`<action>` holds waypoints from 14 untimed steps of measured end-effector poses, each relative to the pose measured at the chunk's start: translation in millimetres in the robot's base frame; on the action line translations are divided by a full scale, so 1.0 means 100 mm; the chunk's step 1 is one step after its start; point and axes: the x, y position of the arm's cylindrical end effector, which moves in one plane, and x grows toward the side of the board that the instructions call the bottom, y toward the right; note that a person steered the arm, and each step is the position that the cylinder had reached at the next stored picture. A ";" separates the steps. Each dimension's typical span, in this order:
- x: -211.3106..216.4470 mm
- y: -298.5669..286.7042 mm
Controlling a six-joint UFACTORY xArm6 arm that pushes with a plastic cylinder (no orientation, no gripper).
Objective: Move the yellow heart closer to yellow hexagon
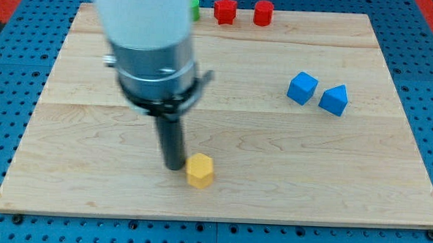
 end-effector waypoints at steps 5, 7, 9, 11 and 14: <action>-2.45 -0.94; -1.52 -0.52; -1.89 -1.05; -0.81 -0.04; -1.17 -0.54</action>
